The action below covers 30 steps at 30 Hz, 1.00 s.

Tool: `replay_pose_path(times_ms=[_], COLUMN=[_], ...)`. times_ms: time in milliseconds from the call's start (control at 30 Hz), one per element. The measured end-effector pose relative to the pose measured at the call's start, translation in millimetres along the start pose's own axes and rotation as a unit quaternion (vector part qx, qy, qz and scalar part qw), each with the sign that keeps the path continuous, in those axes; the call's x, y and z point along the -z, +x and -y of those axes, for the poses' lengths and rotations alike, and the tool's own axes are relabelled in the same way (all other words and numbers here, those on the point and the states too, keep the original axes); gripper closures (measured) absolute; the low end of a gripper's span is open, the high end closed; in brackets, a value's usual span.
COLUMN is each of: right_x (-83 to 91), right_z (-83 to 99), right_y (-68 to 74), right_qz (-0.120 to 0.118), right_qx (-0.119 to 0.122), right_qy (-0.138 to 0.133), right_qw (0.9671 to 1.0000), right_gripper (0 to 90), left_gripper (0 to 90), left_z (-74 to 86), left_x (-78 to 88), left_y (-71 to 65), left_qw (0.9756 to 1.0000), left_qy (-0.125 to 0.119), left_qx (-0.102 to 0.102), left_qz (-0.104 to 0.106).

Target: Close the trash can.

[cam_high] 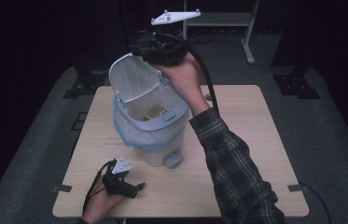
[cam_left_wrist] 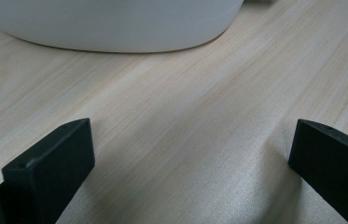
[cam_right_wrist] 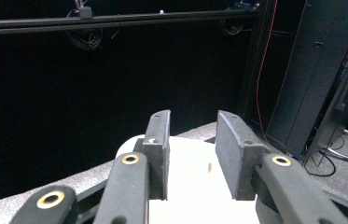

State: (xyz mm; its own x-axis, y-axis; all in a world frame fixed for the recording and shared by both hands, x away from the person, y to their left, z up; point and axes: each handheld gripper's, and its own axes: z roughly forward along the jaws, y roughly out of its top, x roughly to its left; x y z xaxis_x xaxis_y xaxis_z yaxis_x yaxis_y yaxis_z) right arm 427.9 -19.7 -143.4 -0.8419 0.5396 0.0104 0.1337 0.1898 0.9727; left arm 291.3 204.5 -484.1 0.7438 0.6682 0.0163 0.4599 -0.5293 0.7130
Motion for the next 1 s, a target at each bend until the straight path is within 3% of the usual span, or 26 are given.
replay_pose_path(times_ms=[300, 600, 800, 1000], right_x=[-27.0, -42.5, -42.2, -30.4], right_z=[-4.8, 3.0, 6.2, 10.9], right_y=[-4.0, -12.3, -14.8, -12.3], right_qz=[0.002, 0.007, -0.002, -0.01], right_qx=[-0.006, -0.018, -0.027, -0.025], right_qy=[0.009, 0.029, 0.024, 0.019], right_qw=[0.9999, 0.9994, 0.9993, 0.9995], right_gripper=[65.6, 70.8, 75.8, 76.3], left_gripper=[0.0, 0.0, 0.0, 0.0], left_z=[0.0, 0.0, 0.0, 0.0], left_x=[0.0, 0.1, 0.1, 0.1], left_y=[-0.1, -0.1, -0.1, 0.0], left_qw=[1.0, 1.0, 1.0, 1.0], left_qy=[0.0, 0.001, 0.001, 0.001], left_qx=[-0.001, -0.001, -0.001, -0.001], left_qz=[0.0, 0.001, 0.001, 0.001])
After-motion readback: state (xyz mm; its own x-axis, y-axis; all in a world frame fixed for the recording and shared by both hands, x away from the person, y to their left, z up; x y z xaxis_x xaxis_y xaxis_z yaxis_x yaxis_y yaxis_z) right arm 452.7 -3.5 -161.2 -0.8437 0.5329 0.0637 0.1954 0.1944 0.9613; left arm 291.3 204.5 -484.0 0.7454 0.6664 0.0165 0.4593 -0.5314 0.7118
